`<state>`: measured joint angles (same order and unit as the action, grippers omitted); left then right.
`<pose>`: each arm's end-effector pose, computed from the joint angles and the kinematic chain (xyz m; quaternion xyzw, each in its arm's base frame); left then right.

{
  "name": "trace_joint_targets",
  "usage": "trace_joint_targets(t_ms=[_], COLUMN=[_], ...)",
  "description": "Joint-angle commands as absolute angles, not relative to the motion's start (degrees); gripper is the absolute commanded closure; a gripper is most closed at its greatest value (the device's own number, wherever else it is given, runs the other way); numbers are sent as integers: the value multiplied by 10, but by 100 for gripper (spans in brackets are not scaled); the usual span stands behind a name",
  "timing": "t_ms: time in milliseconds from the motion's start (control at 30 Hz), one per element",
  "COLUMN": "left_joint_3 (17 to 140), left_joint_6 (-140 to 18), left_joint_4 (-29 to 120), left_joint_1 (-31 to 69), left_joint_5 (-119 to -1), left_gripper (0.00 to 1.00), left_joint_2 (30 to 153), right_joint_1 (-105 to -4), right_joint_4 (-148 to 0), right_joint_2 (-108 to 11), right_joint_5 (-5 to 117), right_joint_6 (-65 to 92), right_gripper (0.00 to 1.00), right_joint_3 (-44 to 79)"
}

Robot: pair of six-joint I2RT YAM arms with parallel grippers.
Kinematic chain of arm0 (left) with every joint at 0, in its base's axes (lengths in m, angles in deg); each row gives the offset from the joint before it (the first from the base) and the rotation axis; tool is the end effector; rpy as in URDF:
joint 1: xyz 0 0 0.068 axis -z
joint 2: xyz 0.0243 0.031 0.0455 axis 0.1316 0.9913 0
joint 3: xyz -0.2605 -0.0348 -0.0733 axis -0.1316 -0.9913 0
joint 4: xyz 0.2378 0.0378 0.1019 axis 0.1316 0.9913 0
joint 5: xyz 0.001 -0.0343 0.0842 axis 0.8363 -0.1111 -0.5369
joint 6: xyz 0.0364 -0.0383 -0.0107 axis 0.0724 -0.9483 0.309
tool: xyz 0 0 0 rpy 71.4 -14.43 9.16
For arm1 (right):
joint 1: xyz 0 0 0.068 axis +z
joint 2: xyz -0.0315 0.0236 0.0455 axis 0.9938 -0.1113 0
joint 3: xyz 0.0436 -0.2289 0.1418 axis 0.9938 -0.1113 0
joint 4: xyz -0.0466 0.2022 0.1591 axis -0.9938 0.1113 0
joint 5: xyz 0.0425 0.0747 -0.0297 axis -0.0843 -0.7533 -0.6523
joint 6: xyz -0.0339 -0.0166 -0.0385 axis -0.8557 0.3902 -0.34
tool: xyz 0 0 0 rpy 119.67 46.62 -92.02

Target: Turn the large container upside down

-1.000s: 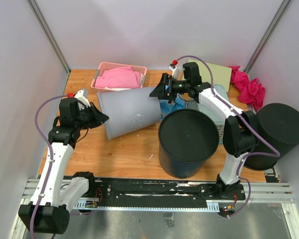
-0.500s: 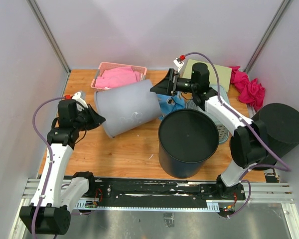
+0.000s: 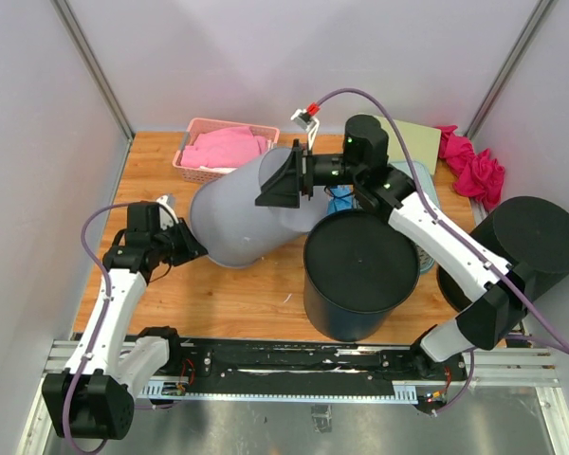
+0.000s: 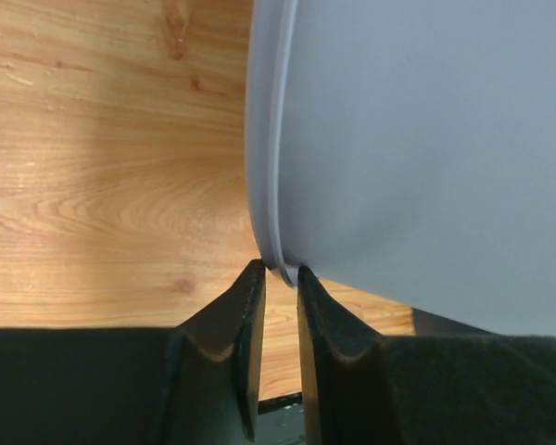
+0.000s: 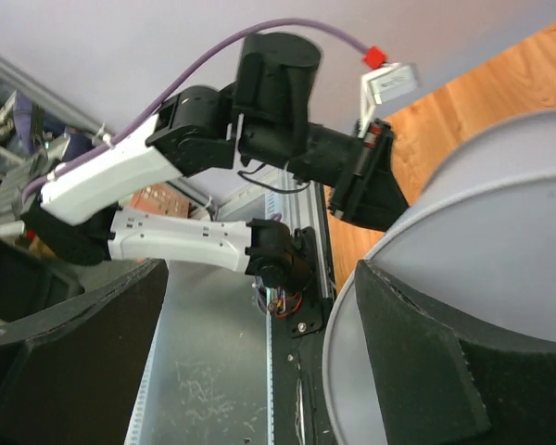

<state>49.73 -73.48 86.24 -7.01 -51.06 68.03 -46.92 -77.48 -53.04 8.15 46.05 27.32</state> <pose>0.1818 -0.0124 0.2667 -0.1318 0.9119 -0.2148 0.3240 0.2544 0.2261 0.4391 -0.3203 0.6206 0.6467 0.3068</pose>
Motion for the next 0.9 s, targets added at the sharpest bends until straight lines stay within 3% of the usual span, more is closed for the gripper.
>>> trace_joint_targets(t_ms=[0,367,500,633,867], left_joint_3=[488,510,576,675,842], left_joint_6=[-729,-738,-732,-700,-661], left_joint_4=[801,844,890,940,980], left_joint_1=[-59,-59,-59,-59,-24], left_joint_5=[-445,-499,-549,-607,-646], left_gripper=[74,27,24,23,23], left_joint_2=[660,620,617,620,664], right_joint_1=[-410,-373,-373,-378,-505], right_joint_4=[-695,-654,-577,-475,-453], right_joint_2=[-566,-640,-643,-596,-457], right_joint_5=[84,115,137,239,454], right_joint_6=[401,375,325,239,217], right_gripper=[16,17,17,17,12], right_joint_3=[296,348,400,432,327])
